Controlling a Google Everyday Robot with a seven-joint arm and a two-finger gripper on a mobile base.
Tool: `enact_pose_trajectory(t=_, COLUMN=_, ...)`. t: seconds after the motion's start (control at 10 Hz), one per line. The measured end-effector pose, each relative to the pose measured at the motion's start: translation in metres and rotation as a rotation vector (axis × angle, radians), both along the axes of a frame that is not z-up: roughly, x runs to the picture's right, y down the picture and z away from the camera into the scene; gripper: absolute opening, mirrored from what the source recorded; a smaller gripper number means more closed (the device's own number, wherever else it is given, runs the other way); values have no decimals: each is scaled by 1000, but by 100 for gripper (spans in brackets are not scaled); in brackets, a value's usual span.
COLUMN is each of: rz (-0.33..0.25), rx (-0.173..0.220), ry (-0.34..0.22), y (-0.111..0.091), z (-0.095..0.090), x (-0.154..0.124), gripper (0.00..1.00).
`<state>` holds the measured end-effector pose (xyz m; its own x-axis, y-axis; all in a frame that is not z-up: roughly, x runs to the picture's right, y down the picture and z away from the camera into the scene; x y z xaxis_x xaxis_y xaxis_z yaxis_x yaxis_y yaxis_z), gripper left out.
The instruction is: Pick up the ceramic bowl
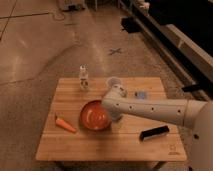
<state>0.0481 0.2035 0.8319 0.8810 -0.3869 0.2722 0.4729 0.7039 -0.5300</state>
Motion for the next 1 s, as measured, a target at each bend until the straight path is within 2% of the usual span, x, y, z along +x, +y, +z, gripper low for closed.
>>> enact_pose_trajectory(t=0.3, rz=-5, rx=1, ry=-9, y=5, z=7, x=-2, gripper=59)
enact_pose_trajectory(t=1.0, rz=-19, rx=17, ry=-21, y=4, z=5, x=-9, gripper=59)
